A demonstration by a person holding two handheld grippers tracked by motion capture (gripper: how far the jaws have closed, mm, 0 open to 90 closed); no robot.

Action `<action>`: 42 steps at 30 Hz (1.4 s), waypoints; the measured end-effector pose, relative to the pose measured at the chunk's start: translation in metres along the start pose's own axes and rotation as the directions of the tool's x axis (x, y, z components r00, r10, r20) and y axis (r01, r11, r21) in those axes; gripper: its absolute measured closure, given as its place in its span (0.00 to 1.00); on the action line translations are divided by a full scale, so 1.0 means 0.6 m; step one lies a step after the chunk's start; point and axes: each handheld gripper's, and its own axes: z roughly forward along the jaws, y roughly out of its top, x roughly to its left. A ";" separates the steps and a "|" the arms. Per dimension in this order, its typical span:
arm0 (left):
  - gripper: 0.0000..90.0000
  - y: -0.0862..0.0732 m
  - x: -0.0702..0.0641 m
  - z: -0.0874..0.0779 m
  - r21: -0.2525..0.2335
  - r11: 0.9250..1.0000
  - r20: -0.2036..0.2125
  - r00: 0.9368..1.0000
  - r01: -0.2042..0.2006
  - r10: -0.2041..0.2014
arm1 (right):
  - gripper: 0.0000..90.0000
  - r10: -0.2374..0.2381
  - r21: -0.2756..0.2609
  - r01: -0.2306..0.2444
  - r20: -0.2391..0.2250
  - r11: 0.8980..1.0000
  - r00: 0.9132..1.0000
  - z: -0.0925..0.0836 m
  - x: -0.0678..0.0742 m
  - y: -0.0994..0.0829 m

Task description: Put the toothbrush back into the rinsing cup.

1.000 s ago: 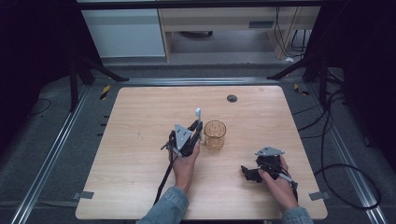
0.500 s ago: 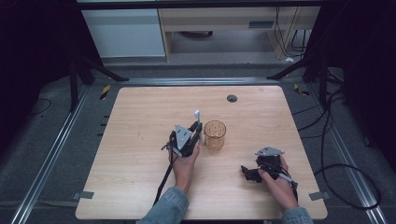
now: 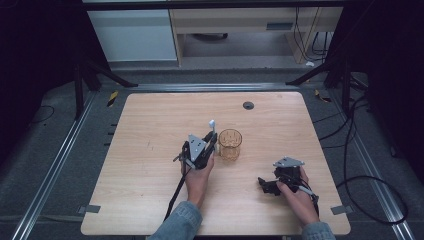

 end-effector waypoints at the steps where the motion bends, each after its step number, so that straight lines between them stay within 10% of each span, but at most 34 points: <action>1: 0.87 0.000 0.000 0.000 0.000 1.000 0.000 1.000 0.000 0.000 | 0.00 0.000 0.000 0.000 0.001 1.000 1.000 0.000 0.000 0.000; 42: 0.74 0.005 -0.003 -0.016 0.010 1.000 0.014 1.000 -0.003 0.002 | 0.00 -0.001 0.000 0.001 0.001 1.000 1.000 0.000 0.000 0.000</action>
